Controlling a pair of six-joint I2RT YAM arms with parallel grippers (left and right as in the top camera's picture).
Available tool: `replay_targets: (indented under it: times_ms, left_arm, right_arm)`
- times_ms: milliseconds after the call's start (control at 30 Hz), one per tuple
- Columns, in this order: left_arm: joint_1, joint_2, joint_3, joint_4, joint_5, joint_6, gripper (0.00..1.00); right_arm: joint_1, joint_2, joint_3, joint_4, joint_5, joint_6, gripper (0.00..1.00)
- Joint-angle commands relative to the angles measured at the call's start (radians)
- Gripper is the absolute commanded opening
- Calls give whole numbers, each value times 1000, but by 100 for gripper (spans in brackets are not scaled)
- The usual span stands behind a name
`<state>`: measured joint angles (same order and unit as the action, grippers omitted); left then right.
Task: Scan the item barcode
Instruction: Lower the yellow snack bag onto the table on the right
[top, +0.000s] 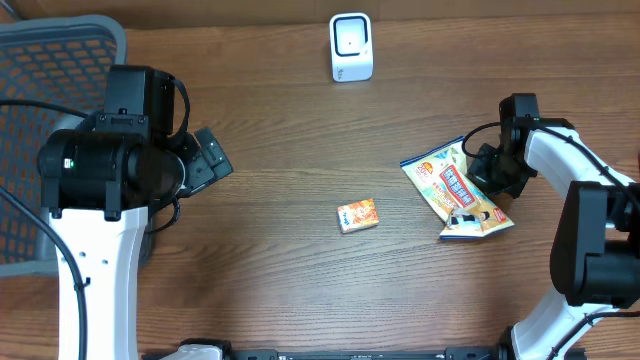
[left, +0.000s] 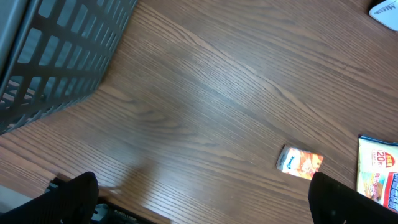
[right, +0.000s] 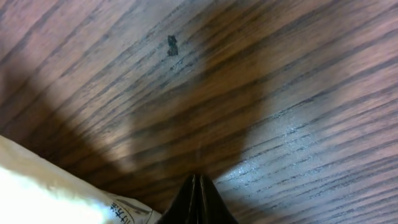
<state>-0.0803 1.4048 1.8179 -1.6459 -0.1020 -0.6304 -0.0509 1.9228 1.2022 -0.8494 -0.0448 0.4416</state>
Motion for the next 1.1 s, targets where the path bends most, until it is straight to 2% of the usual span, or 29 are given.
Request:
replay_targets:
  times_ms: [0,133,200,267,300,367,467,533,633,867,1000,1067]
  left_arm:
    - [5,2,-4,1,-13,-21,100]
    - [5,2,-4,1,-13,-21,100]
    - [5,2,-4,1,-13,-21,100]
    - [5,2,-4,1,-13,-21,100]
    - [5,2,-4,1,-13,-21,99]
    - [5,2,-4,1,-13,-20,99]
    - [5,2,-4,1,-13,-21,99]
    - [5,2,-4,1,-13,-21,99]
    - [5,2,-4,1,-13,-21,100]
    - [5,2,-4,1,-13,-21,100]
    - [5,2,-4,1,-13,-21,100]
    - [5,2,-4,1,-13,-21,100]
  right_arm:
    - [3,4,25,-58,6,7,4]
    - [3,-11,185,-231,-7,-19,4]
    - [3,-12,266,-306,-61,-116,7]
    - [4,-12,333,-367,-140,-248,18]
    - [4,-12,353,-386,-174,-302,31]
    - [4,-12,362,-395,-222,-382,65]
    - [4,-1,349,-394,-229,-393,69]
    - [5,4,324,-386,-248,-394,66]
    - [7,4,263,-349,-283,-394,54]
    - [31,4,95,-269,-284,-393,52]
    - [38,3,82,-254,-311,-333,14]
    - [38,3,97,-256,-359,-313,4]
